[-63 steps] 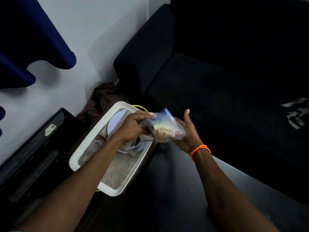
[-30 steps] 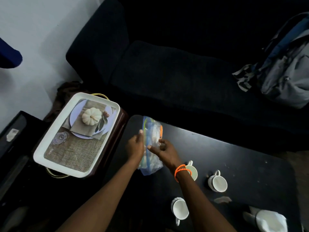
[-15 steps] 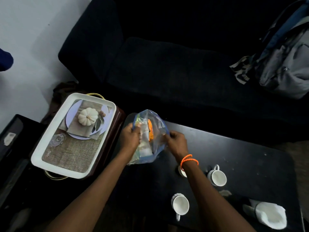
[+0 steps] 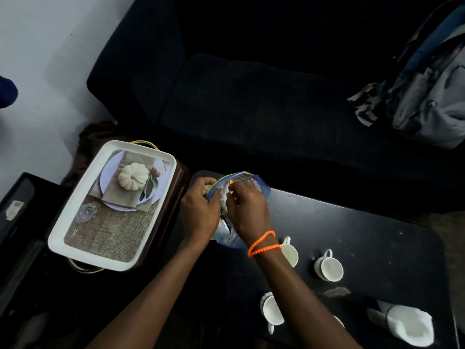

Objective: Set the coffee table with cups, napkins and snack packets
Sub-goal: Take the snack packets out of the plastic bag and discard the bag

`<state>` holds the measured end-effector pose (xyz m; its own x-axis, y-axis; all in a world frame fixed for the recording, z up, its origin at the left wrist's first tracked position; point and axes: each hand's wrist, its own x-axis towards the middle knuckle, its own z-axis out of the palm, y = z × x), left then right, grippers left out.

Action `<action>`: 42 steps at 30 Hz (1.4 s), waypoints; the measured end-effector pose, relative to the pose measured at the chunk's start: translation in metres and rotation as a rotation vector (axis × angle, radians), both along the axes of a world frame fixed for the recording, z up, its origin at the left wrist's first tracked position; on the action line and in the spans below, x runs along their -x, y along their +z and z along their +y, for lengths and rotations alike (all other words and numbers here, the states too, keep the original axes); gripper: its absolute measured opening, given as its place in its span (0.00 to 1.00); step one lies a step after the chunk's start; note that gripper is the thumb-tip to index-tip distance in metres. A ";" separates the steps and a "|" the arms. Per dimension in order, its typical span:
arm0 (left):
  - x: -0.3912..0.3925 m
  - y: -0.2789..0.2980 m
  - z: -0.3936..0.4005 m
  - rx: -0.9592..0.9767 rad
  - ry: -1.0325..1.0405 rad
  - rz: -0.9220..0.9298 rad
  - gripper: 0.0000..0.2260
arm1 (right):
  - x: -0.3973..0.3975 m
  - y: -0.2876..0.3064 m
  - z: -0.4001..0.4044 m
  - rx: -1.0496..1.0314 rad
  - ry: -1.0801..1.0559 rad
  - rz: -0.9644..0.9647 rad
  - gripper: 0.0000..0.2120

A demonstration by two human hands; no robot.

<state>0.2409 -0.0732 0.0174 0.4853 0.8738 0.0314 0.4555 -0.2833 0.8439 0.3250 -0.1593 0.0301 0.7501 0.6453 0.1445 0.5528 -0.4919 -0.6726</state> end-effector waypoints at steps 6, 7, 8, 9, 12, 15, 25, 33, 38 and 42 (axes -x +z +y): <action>0.008 -0.005 -0.018 0.083 0.027 -0.026 0.07 | -0.007 -0.056 0.027 0.534 -0.130 0.501 0.24; 0.009 -0.005 -0.021 0.077 0.030 -0.037 0.07 | -0.007 -0.063 0.030 0.552 -0.146 0.522 0.24; 0.010 -0.006 -0.023 0.068 0.034 -0.042 0.07 | -0.006 -0.068 0.031 0.524 -0.177 0.530 0.24; 0.011 -0.008 -0.024 0.065 0.037 -0.038 0.07 | -0.006 -0.072 0.033 0.484 -0.211 0.543 0.23; 0.009 -0.014 -0.021 0.087 0.043 -0.021 0.06 | -0.008 -0.066 0.035 0.401 -0.214 0.457 0.16; 0.004 -0.016 -0.013 0.085 0.081 -0.034 0.05 | -0.010 -0.044 0.026 0.339 -0.138 0.373 0.10; -0.013 -0.020 -0.003 0.175 0.201 -0.026 0.05 | -0.056 0.042 -0.106 0.049 -0.395 0.299 0.13; -0.010 -0.033 -0.013 0.175 0.202 -0.058 0.04 | -0.091 -0.072 -0.122 0.126 -0.638 0.762 0.13; -0.014 -0.030 -0.018 0.194 0.143 -0.059 0.07 | -0.080 -0.098 -0.116 0.327 -0.627 0.695 0.20; -0.018 -0.022 -0.025 0.222 0.053 -0.015 0.11 | -0.067 -0.045 -0.108 -0.073 -0.812 0.465 0.10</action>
